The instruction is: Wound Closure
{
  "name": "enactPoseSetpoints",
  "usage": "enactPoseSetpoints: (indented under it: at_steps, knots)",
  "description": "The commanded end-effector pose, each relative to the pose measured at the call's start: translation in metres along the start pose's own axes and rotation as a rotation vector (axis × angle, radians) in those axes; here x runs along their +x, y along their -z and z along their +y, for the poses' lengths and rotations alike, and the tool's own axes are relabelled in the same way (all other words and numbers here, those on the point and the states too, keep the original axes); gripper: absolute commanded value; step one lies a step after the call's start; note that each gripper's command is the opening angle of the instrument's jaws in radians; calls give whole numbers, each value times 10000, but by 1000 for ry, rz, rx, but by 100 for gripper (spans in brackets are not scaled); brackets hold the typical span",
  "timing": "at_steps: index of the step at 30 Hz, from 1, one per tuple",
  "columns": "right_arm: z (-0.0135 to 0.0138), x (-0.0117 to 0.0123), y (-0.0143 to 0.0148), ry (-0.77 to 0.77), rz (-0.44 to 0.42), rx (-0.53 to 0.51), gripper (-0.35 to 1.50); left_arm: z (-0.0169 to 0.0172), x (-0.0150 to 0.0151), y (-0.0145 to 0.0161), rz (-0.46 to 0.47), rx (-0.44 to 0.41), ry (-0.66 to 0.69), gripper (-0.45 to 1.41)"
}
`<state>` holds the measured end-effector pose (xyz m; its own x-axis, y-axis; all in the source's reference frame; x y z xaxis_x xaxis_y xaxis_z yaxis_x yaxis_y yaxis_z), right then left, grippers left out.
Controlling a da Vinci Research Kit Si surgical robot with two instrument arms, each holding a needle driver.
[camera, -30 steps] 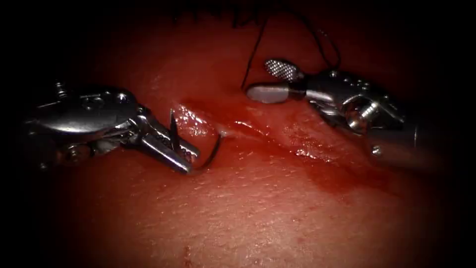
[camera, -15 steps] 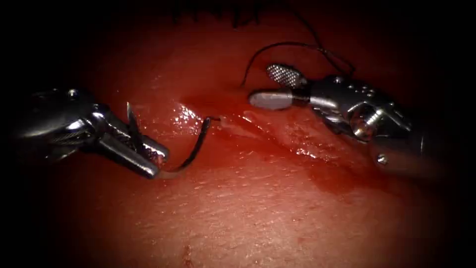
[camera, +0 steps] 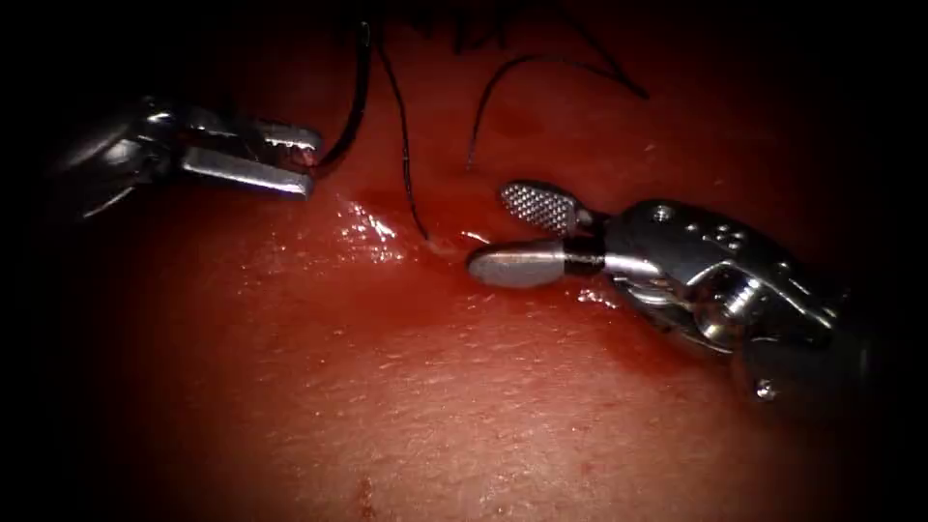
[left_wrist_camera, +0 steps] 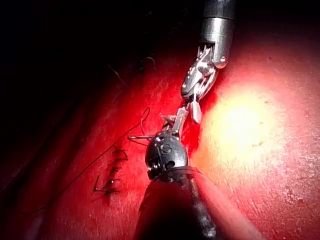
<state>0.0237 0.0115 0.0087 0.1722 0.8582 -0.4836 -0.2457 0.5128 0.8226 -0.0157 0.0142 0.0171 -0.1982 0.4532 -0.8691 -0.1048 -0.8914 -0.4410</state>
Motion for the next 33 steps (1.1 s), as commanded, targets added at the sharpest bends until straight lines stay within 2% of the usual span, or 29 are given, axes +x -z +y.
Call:
enactPoseSetpoints:
  at_steps: [1,6,11,16,25,33]
  knots:
    - [-6,6,-6,-31,-3,23,91,-1,-3,-9,1,11,-18,-45]
    - [-9,26,0,-176,38,15,89,14,-8,-21,6,57,-99,-45]
    - [-1,35,2,-258,53,-26,76,36,-23,-36,1,79,-191,-45]
    - [10,41,0,-333,82,-57,77,58,-43,-58,-5,105,-282,-45]
    - [6,42,-13,-429,95,-66,86,72,-53,-86,-17,154,-397,-45]
    - [0,41,-18,-472,72,-80,76,73,-53,-89,-20,160,-426,-45]
